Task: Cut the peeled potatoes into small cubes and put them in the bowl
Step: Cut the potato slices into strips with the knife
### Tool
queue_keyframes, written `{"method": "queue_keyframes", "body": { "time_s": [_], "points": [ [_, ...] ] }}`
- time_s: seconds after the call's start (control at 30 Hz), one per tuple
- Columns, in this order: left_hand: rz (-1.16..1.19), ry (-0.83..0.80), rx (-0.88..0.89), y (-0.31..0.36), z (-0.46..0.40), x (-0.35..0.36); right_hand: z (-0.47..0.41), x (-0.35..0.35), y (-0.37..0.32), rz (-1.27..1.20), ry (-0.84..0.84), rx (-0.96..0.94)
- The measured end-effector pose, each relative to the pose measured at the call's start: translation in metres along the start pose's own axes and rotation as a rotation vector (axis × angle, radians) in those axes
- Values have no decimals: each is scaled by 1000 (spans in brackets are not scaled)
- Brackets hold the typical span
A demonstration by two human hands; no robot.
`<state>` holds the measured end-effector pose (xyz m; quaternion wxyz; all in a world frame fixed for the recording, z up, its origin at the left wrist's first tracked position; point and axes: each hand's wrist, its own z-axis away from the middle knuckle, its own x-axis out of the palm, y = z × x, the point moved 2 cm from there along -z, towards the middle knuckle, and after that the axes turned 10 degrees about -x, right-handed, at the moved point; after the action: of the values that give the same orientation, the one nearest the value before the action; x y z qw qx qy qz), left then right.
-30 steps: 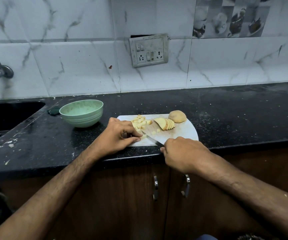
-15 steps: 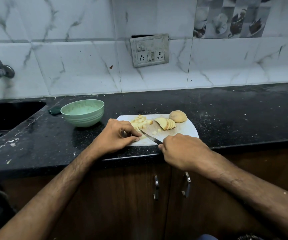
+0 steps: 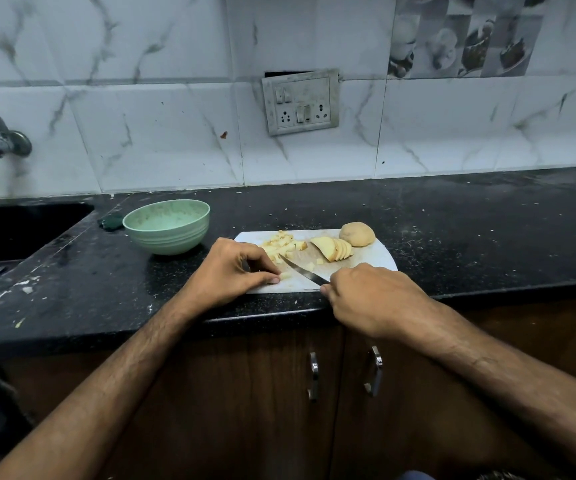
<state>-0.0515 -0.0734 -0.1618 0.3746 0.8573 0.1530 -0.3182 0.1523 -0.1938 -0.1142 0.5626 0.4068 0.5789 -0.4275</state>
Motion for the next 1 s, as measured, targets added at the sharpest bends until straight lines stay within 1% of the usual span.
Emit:
{"method": "queue_keyframes", "body": {
  "time_s": [0.3, 0.43, 0.53, 0.63, 0.77, 0.87, 1.0],
  "points": [
    [3, -25, -29, 4, 1, 0, -6, 17, -14, -67, -28, -28],
    [-17, -20, -26, 5, 2, -2, -6, 14, -7, -10, -16, -28],
    [-35, -10, -27, 7, 5, -2, -4, 9, 4, 31, -17, 8],
    [-28, -10, -70, 7, 7, -3, -3, 7, 11, 28, 2, 16],
    [-7, 5, -169, 11, 9, -3, -6, 4, 7, -38, 32, -38],
    [-14, 26, -191, 16, 11, 0, -9, 3, 3, -66, 45, -88],
    [-38, 53, -226, 17, 13, 1, -10, 6, 1, -79, 21, -115]
  ]
}}
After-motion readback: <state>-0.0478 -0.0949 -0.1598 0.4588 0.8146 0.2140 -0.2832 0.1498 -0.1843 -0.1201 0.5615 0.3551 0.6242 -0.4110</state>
